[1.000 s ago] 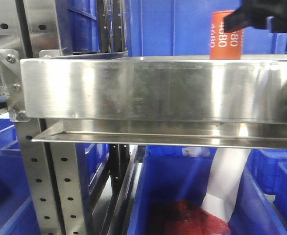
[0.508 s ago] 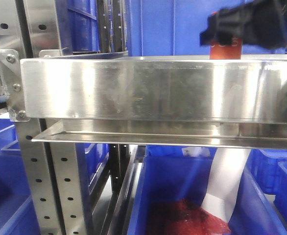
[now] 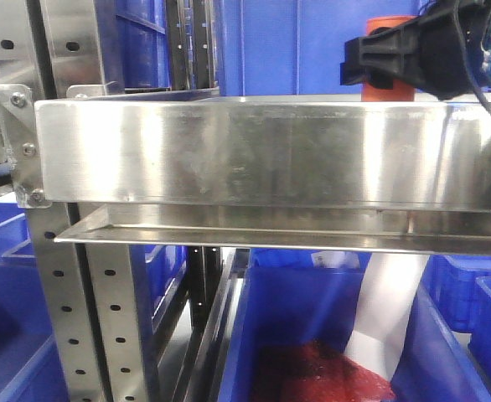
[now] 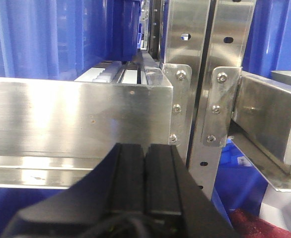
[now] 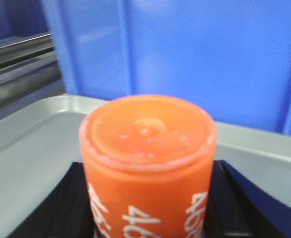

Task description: Grab orange capacitor from left shelf to right conveyor

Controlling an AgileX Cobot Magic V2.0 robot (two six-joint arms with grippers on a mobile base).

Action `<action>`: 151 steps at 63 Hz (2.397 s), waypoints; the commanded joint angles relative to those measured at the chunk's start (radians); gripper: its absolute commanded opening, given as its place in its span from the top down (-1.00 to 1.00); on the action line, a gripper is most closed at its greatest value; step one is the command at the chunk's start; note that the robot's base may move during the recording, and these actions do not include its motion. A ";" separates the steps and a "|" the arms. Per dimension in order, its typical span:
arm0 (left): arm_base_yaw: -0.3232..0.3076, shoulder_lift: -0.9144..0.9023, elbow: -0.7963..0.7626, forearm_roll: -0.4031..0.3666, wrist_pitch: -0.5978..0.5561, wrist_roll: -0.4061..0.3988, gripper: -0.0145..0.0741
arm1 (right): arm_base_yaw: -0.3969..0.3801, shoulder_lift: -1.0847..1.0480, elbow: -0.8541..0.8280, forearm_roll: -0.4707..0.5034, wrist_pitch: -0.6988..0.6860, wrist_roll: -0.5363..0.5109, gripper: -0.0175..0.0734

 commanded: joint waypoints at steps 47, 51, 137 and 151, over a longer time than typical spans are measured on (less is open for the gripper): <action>0.002 -0.012 -0.003 -0.003 -0.085 -0.002 0.96 | -0.001 -0.859 0.025 -0.033 0.763 -0.035 0.33; 0.002 -0.012 -0.003 -0.003 -0.085 -0.002 0.96 | -0.001 -0.917 0.052 -0.033 0.788 -0.049 0.33; 0.002 -0.012 -0.003 -0.003 -0.085 -0.002 0.96 | -0.001 -1.147 0.145 -0.033 0.808 -0.049 0.33; 0.002 -0.012 -0.003 -0.003 -0.085 -0.002 0.96 | -0.001 -1.147 0.145 -0.033 0.808 -0.049 0.33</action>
